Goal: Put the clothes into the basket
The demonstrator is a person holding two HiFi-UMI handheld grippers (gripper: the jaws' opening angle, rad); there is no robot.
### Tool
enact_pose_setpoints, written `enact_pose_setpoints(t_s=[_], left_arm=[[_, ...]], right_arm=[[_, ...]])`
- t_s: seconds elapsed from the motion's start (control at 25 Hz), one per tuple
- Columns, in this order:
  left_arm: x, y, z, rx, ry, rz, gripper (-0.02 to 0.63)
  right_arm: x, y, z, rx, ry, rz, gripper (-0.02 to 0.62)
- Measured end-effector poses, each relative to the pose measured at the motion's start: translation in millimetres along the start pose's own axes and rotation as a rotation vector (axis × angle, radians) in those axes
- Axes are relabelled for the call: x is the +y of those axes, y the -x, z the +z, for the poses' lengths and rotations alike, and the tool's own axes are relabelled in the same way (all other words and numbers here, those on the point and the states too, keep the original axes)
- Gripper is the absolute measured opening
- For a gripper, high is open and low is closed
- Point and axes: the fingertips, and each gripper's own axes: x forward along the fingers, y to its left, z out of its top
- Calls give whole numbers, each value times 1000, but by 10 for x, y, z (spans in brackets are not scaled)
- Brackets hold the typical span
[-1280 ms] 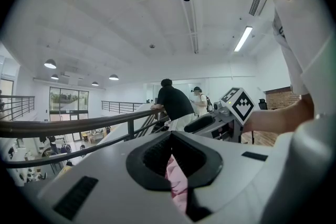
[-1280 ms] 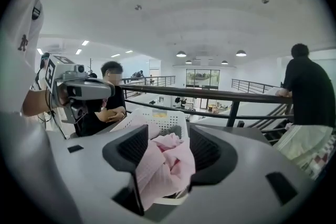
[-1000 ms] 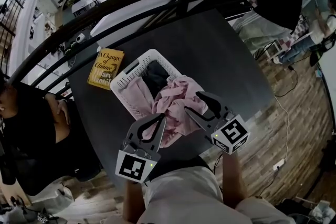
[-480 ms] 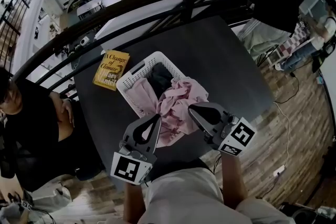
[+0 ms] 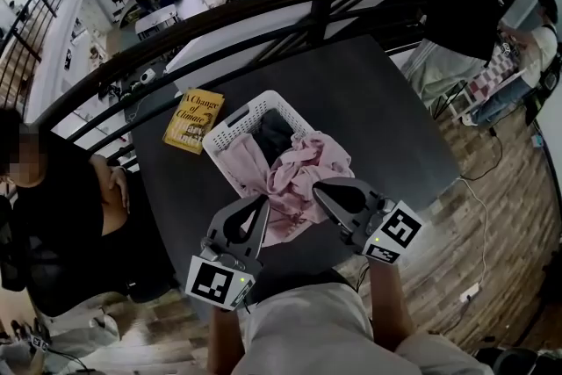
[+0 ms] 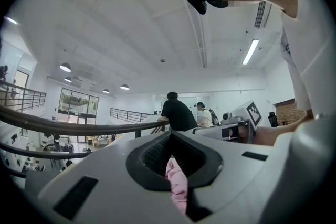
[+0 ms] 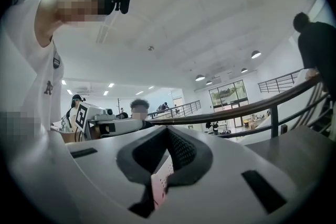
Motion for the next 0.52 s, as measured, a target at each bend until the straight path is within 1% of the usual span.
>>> enact_pose_setpoints(t_s=[0.52], left_arm=[[-27, -6, -17, -1, -5, 5, 2]], right_arm=[[-18, 42, -73, 28, -2, -6, 15]])
